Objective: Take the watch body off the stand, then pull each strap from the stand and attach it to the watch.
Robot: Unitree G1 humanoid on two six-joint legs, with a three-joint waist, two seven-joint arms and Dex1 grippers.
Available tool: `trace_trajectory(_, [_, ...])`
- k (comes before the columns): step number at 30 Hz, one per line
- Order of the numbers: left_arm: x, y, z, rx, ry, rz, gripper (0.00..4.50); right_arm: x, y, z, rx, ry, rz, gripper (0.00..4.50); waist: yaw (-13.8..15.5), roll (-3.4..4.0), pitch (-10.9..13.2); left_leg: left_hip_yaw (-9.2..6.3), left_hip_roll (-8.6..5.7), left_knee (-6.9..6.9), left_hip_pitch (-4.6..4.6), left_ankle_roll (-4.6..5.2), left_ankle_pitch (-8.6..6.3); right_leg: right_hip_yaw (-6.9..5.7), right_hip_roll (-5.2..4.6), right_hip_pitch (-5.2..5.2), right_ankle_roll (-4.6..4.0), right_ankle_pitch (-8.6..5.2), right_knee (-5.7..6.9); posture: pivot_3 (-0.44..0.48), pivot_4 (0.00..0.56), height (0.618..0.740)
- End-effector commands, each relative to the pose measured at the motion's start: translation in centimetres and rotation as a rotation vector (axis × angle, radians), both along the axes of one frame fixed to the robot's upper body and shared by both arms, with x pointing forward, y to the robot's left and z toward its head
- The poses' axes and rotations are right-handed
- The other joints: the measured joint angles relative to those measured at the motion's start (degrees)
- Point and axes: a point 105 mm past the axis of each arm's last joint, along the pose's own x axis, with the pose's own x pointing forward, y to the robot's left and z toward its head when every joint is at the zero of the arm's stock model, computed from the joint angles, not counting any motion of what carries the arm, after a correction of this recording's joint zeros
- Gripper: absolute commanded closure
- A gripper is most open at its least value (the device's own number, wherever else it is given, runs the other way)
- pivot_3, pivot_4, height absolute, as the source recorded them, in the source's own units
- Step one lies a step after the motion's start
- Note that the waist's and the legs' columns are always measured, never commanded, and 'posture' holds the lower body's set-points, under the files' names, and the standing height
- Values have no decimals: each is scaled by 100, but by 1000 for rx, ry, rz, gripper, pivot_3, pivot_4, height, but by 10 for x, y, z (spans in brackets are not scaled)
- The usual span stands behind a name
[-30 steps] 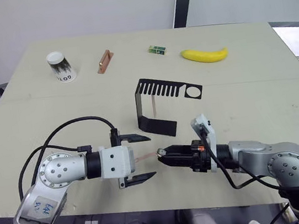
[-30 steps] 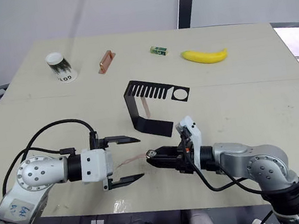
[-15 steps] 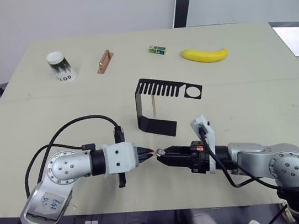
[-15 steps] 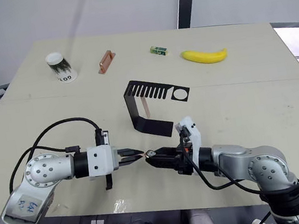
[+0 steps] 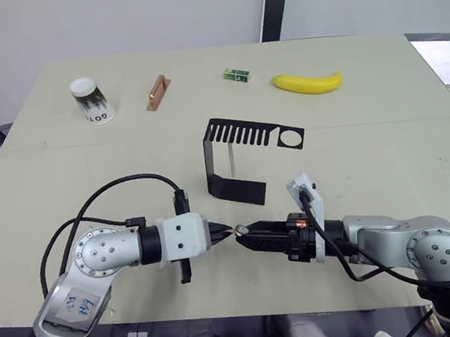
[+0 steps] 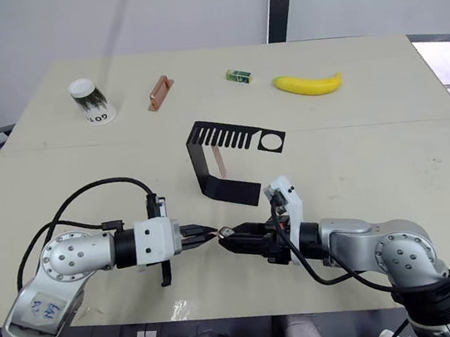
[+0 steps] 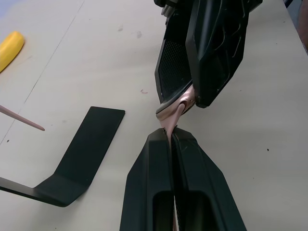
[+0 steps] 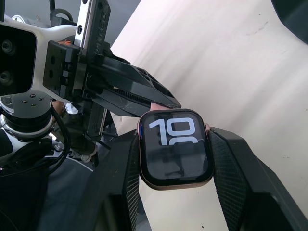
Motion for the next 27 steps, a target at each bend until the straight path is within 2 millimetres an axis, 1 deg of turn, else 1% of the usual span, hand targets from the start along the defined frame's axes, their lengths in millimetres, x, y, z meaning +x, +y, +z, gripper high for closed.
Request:
trace_trajectory(1, [-4, -9, 10, -15, -45, -35, 4487, -5, 4, 6, 23, -2, 37, 2902, 0, 0, 0, 0, 0, 0, 0, 0, 0, 0, 0, 0, 0, 0, 0, 0, 150, 740])
trace_trajectory(9, [-5, -14, 12, -16, -44, -56, 4487, -5, 6, 6, 22, 4, 38, 2902, 1, 0, 0, 0, 0, 0, 0, 0, 0, 0, 0, 0, 0, 0, 0, 0, 150, 740])
trace_trajectory(27, [-8, -16, 15, -17, -58, -80, 4487, -5, 5, 4, 1, 7, 43, 2902, 1, 0, 0, 0, 0, -1, -1, 0, 0, 0, 0, 0, 0, 0, -2, 0, 150, 740])
